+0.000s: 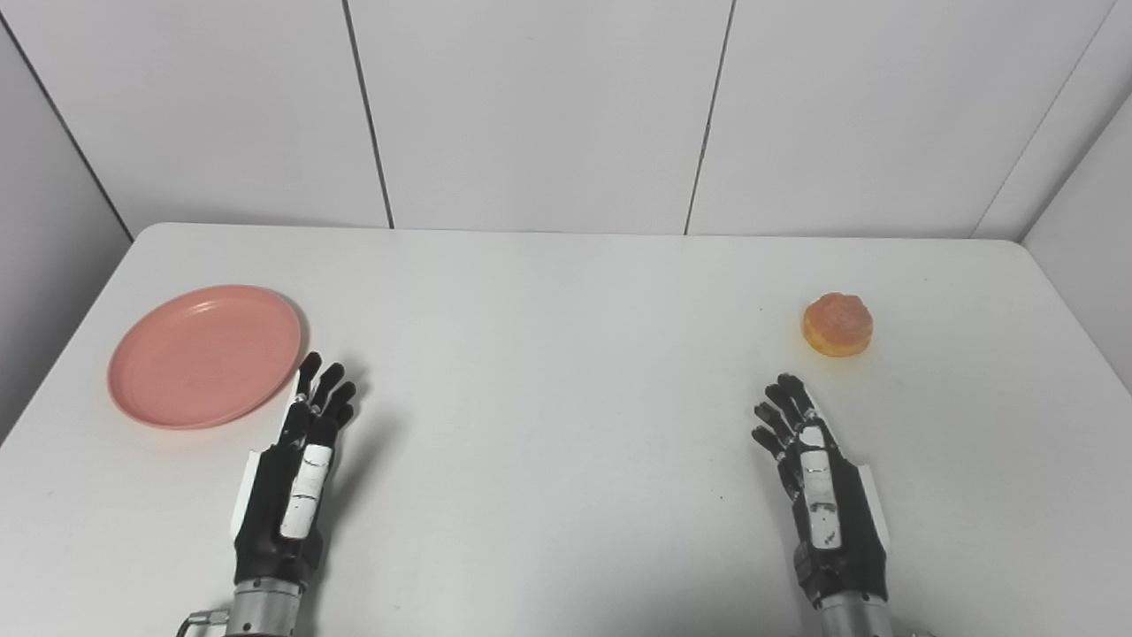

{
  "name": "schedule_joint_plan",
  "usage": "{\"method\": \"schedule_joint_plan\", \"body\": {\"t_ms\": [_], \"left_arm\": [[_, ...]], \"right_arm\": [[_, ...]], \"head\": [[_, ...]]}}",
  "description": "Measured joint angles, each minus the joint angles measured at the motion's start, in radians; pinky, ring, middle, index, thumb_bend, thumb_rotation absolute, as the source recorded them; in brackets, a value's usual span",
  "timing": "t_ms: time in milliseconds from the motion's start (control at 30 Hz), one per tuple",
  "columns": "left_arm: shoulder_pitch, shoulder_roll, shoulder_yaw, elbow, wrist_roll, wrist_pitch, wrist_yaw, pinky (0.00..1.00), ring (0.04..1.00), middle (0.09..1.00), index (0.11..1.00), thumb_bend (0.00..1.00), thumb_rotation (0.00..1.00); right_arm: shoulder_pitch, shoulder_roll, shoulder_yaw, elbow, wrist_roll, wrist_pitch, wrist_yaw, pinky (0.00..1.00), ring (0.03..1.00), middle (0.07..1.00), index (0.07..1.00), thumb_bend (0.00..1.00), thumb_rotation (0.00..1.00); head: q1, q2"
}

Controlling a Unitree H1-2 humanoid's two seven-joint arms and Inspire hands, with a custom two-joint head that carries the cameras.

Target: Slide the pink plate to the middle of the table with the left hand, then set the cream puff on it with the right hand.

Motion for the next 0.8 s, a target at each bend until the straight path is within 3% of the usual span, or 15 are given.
{"method": "schedule_joint_plan", "body": {"t_ms": [267, 433, 567, 633, 700, 800], "left_arm": [[0.000, -0.006, -0.001, 0.000, 0.000, 0.000, 0.000, 0.96, 0.942, 0.960, 0.993, 0.82, 0.83], [0.000, -0.023, -0.010, 0.000, 0.004, 0.000, 0.002, 0.98, 0.957, 0.971, 0.994, 0.82, 0.83], [0.000, -0.044, -0.029, 0.000, 0.042, -0.001, 0.015, 0.97, 0.963, 0.977, 1.000, 0.82, 0.83], [0.000, -0.059, -0.038, -0.001, 0.057, -0.004, 0.022, 0.97, 0.962, 0.978, 0.999, 0.82, 0.82], [0.000, -0.074, -0.049, 0.002, 0.075, -0.023, 0.030, 0.96, 0.961, 0.980, 1.000, 0.81, 0.82], [-0.001, -0.090, -0.064, 0.015, 0.110, -0.061, 0.036, 0.97, 0.962, 0.987, 1.000, 0.78, 0.84]], "right_arm": [[0.000, -0.004, 0.005, -0.010, 0.000, 0.000, 0.001, 0.89, 0.898, 0.913, 0.897, 0.90, 0.95], [0.002, -0.026, -0.002, -0.002, 0.012, 0.000, 0.017, 0.89, 0.897, 0.914, 0.897, 0.88, 0.96], [0.005, -0.050, -0.019, 0.024, 0.028, 0.000, 0.023, 0.88, 0.890, 0.910, 0.898, 0.87, 0.97], [0.008, -0.061, -0.026, 0.027, 0.038, 0.000, 0.027, 0.88, 0.893, 0.913, 0.901, 0.87, 0.98], [0.007, -0.075, -0.032, 0.033, 0.047, -0.001, 0.040, 0.88, 0.897, 0.919, 0.906, 0.87, 0.99], [0.004, -0.091, -0.038, 0.053, 0.060, -0.023, 0.062, 0.88, 0.898, 0.923, 0.910, 0.86, 1.00]], "head": [[0.029, -0.011], [0.133, -0.044], [0.161, -0.054], [0.228, -0.081], [0.229, -0.081], [0.290, -0.132]]}}
